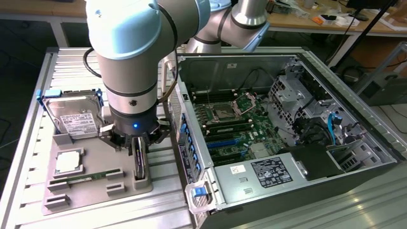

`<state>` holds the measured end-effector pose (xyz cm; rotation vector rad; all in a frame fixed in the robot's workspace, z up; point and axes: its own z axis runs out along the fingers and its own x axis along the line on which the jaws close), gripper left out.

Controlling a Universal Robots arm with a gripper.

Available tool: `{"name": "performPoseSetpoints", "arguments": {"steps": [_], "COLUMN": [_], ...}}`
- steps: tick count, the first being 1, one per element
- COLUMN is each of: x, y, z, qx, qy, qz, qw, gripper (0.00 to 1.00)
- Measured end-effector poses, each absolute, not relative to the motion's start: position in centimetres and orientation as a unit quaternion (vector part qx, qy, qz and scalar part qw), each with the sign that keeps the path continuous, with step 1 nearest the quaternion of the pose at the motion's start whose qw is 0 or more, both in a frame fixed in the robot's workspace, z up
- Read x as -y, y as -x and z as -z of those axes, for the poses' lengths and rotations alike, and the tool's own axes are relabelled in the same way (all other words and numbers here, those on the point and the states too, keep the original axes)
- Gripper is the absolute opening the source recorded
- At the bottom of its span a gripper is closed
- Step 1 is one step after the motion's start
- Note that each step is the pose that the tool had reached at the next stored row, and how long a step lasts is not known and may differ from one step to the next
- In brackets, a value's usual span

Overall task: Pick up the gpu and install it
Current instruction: 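Pick up the gpu and move the gpu toward the slot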

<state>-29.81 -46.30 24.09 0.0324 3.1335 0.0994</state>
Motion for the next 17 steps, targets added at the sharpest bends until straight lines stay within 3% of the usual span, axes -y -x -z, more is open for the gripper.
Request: {"name": "performPoseSetpoints", "arguments": {"steps": [17], "x": [46.19], "y": [29.82], "z": [-24.06], "qx": [-0.999], "qy": [-0.010], "qz": [-0.032], "qw": [0.003], "gripper": [0.41]}}
